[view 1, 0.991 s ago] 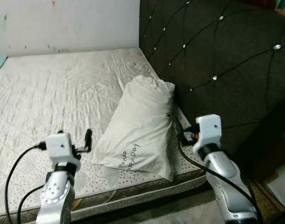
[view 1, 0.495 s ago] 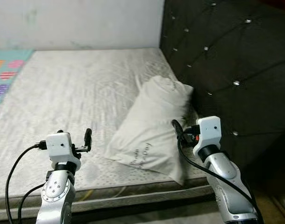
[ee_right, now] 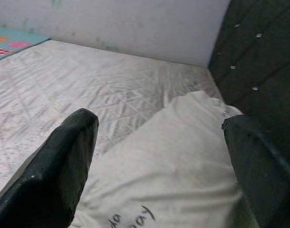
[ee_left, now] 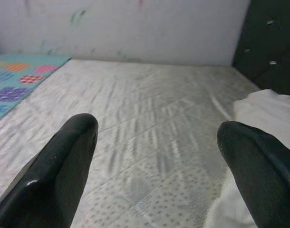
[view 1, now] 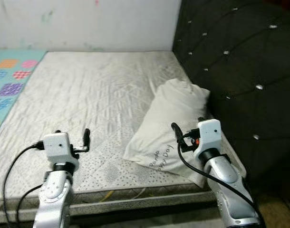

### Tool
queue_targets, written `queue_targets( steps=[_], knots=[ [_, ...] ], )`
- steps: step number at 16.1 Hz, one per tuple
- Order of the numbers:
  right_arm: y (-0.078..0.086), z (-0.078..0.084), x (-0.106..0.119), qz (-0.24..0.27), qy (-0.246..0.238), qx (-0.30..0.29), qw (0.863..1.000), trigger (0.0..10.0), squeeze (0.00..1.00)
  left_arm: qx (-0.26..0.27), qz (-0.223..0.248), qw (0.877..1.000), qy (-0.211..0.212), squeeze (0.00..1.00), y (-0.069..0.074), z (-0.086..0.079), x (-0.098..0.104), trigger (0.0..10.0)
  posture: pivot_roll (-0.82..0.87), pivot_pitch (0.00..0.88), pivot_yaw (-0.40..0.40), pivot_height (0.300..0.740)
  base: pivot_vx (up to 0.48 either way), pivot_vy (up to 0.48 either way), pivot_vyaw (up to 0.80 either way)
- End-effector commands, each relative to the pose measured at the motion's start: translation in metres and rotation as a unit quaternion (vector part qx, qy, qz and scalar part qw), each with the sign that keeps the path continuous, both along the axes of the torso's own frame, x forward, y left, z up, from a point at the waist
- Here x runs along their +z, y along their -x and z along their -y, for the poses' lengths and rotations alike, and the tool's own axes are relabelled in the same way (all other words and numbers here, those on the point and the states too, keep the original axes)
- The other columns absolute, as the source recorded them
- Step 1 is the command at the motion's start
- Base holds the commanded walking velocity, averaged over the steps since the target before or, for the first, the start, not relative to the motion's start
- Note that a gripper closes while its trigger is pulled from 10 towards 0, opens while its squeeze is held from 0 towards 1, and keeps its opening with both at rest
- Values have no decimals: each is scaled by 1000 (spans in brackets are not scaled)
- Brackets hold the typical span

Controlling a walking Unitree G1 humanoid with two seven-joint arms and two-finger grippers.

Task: Clean up the room

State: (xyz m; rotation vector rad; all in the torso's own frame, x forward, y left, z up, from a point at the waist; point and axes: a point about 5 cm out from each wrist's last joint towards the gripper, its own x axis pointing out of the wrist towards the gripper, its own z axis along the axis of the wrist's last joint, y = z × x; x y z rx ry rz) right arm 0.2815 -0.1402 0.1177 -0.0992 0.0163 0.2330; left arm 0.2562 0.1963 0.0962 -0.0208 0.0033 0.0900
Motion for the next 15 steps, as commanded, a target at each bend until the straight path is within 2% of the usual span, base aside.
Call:
queue_targets(
  steps=[1, 4, 8, 10, 15],
  knots=[
    [0, 4, -1, -3, 6, -3, 1000, 10000, 0, -11, -3, 1000, -6, 0, 0, 4, -2, 10000, -199, 5, -8, 740, 0, 0, 0],
    [1, 2, -1, 0, 15, 7, 1000, 10000, 0, -10, -2, 1000, -9, 0, 0, 4, -1, 10000, -201, 7, -9, 740, 0, -102, 0],
    [2, 2, -1, 3, 17, 11, 1000, 10000, 0, -9, -2, 1000, -10, 0, 0, 5, -2, 10000, -204, 13, -10, 740, 0, -315, 627],
    [3, 2, -2, 1, 18, 12, 1000, 10000, 0, -13, 4, 1000, 0, 0, 1, 6, -2, 10000, -204, 16, -10, 740, 0, 0, 606],
    [5, 1, -5, -1, 25, 16, 1000, 10000, 0, -47, 17, 999, 5, 0, 3, 10, 1, 10000, -204, 17, -12, 740, 0, 0, 0]
  ],
)
